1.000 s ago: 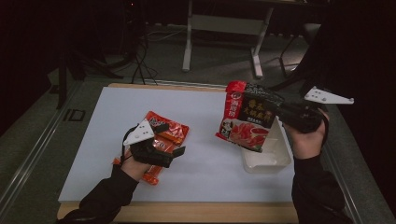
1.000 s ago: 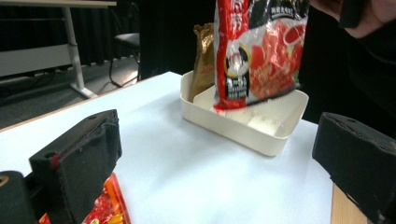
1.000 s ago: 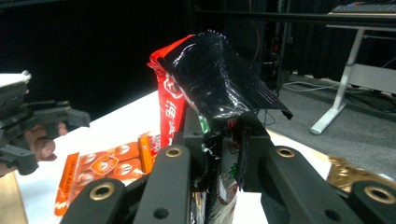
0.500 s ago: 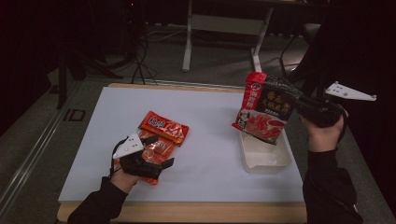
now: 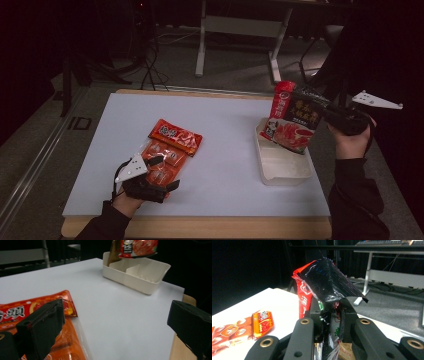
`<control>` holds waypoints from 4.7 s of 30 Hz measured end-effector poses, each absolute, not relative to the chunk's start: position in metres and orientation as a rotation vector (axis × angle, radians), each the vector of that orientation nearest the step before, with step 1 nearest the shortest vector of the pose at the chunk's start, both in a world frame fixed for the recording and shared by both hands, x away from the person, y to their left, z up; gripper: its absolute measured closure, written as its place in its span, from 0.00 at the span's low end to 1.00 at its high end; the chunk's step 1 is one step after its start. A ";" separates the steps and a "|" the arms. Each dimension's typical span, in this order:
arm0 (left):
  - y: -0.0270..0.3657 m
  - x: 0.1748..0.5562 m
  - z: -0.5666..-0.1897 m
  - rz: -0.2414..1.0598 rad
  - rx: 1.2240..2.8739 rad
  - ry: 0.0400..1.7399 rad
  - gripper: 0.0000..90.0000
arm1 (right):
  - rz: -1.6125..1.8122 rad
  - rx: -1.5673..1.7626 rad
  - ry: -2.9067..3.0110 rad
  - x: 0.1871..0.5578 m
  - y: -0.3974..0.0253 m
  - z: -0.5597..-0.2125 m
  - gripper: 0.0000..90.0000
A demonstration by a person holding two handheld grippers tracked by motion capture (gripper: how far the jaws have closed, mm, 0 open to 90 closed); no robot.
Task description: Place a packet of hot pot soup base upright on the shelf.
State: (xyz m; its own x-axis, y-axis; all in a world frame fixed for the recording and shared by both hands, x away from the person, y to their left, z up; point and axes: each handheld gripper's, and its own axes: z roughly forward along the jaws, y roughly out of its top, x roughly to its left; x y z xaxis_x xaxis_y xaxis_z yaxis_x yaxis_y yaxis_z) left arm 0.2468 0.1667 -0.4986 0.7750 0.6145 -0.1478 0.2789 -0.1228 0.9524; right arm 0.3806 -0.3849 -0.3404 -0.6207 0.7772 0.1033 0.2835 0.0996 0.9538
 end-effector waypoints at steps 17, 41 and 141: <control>0.170 0.247 -0.504 0.348 1.707 0.722 0.02 | 1.432 0.993 2.036 0.406 -0.374 -0.372 0.85; 0.171 0.249 -0.509 0.350 1.707 0.735 0.02 | 1.560 0.939 2.096 0.409 -0.366 -0.396 0.83; 0.253 0.301 -0.514 0.416 2.019 1.067 0.93 | 1.726 0.773 2.231 0.262 -0.280 -0.408 0.18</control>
